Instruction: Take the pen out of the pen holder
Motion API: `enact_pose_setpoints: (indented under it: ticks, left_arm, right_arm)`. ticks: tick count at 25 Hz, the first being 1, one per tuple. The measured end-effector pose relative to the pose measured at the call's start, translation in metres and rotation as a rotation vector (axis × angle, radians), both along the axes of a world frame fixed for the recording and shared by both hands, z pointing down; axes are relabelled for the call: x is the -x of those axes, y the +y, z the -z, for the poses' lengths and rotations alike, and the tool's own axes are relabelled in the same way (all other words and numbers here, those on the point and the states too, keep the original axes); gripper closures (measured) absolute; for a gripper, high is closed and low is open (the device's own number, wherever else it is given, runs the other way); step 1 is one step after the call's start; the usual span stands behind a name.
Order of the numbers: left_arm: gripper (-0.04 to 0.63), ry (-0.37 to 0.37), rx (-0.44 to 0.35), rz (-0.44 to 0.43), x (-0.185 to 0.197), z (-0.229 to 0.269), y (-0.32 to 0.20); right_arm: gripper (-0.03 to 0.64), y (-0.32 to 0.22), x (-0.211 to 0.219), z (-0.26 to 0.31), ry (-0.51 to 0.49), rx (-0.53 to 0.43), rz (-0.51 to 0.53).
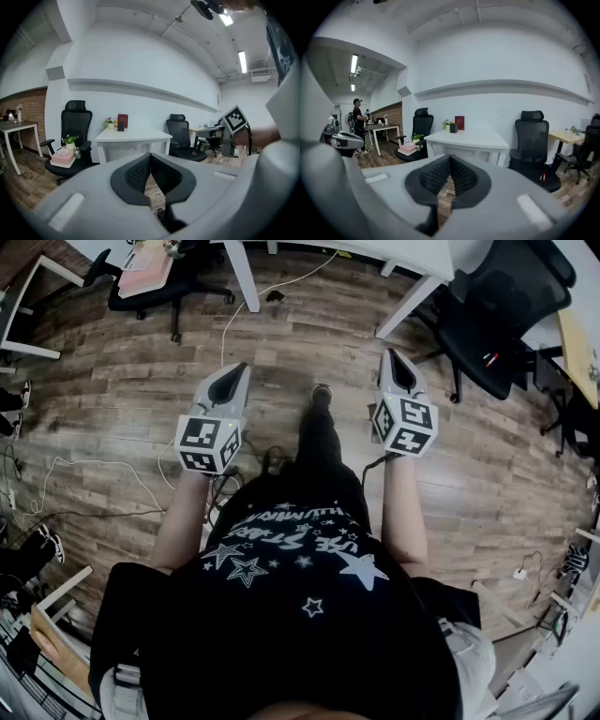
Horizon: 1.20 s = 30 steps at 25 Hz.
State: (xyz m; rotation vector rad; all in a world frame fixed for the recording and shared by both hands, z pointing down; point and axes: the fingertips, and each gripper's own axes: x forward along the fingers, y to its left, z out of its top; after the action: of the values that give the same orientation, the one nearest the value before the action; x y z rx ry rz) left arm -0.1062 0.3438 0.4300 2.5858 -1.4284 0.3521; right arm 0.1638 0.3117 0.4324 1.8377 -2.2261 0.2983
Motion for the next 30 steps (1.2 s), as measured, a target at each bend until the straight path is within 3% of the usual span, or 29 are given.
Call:
enact_pose_setpoints:
  ticks: [9, 17, 24, 28, 30]
  left_arm:
    - [0.584, 0.015, -0.004, 0.001, 0.004, 0.005, 0.001]
    - [0.584, 0.022, 0.049, 0.02, 0.013, -0.014, 0.004]
    - [0.584, 0.027, 0.025, 0.008, 0.002, -0.008, -0.031]
    - [0.584, 0.021, 0.016, -0.018, -0.013, -0.005, -0.058]
    - [0.584, 0.019, 0.017, -0.026, -0.019, -0.005, -0.075]
  right_arm:
    - [0.612, -0.001, 0.011, 0.007, 0.001, -0.003, 0.012]
    - [0.612, 0.0, 0.016, -0.001, 0.007, 0.018, 0.024]
    - [0.612, -0.018, 0.003, 0.006, -0.02, -0.029, 0.009]
    - [0.543, -0.042, 0.0, 0.007, -0.031, -0.041, 0.053]
    - [0.445, -0.06, -0.003, 0.006, -0.04, -0.038, 0.061]
